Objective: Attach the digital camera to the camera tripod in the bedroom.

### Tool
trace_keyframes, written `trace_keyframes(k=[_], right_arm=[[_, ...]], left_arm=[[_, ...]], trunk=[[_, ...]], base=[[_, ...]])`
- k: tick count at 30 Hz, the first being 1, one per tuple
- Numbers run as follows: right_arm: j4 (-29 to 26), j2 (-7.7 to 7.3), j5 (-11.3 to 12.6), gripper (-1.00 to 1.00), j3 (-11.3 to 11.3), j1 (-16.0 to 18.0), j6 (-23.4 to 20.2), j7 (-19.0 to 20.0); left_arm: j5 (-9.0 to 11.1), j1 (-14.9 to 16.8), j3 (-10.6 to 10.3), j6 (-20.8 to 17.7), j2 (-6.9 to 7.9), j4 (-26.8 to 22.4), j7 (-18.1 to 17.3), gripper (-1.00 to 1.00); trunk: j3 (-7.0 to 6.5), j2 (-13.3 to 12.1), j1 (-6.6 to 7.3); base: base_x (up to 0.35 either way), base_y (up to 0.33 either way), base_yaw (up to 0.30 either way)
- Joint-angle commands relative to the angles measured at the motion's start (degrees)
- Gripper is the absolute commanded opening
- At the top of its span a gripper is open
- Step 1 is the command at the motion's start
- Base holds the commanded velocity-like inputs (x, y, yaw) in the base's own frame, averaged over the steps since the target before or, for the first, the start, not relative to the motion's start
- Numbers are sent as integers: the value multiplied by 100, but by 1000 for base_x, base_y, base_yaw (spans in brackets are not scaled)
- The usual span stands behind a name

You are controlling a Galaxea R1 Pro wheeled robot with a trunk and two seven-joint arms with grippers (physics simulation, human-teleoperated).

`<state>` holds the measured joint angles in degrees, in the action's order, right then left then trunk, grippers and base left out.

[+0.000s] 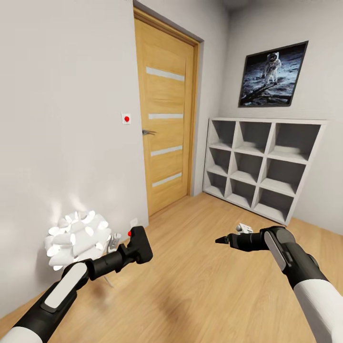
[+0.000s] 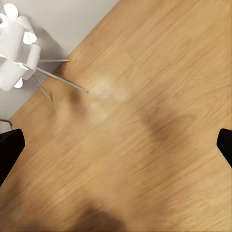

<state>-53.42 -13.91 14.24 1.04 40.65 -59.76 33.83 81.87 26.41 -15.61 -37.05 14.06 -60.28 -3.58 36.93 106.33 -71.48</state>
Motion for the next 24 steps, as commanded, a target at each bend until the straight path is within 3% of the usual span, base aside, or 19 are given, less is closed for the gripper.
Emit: trace_keyframes(k=[1,24], right_arm=[[-2,-3,-3,100,11,4,-19,8],[1,-15,7,100,11,4,-19,8]], left_arm=[[2,5,-6,-8,2,25,-28,-100],[-2,5,-12,-12,21,34,-29,-100]], trunk=[[-12,-39,23],[-425,-961,528]], base=[[0,0,0],[0,0,0]])
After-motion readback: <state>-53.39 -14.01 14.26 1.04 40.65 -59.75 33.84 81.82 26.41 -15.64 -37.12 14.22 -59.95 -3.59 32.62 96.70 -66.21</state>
